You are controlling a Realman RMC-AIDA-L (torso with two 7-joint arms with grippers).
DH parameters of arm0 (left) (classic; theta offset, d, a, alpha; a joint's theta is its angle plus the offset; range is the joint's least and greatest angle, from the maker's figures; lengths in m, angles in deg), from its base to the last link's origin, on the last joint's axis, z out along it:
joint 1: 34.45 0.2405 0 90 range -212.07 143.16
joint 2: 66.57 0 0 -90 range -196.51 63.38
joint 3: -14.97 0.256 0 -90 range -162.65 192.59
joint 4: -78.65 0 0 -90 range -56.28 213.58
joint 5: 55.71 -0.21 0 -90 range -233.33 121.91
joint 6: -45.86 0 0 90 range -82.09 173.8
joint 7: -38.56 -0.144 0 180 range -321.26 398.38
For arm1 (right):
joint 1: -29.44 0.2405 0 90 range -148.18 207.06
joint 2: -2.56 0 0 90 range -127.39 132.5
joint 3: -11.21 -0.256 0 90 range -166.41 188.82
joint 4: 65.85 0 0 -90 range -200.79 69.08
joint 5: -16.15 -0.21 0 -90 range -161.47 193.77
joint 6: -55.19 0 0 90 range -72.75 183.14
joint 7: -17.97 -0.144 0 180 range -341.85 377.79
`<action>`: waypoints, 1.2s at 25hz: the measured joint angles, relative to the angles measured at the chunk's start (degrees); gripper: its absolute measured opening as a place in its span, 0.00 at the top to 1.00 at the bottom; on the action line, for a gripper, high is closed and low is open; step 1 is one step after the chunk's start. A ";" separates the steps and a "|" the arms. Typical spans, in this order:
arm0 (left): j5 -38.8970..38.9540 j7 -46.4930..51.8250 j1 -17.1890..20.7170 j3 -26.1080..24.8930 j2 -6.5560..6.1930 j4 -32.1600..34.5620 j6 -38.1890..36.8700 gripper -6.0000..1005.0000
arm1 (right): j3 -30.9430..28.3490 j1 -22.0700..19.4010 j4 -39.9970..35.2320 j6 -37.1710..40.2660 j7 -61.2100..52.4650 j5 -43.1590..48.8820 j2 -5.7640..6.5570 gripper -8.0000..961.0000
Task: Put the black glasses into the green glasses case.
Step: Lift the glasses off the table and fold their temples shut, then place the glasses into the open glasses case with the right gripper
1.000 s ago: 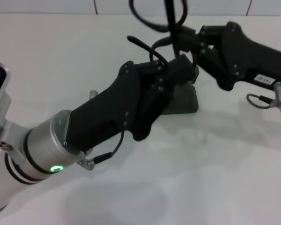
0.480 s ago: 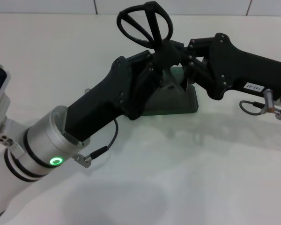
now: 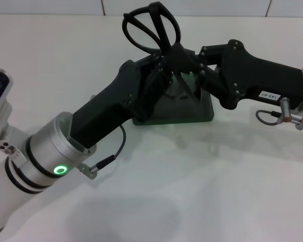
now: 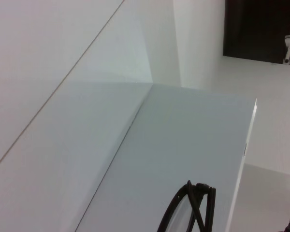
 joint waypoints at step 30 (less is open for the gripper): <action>-2.21 -10.79 9.95 -12.14 -3.17 -7.94 -14.10 0.95 | 9.28 -15.57 -66.24 -27.69 -37.35 58.37 0.21 0.95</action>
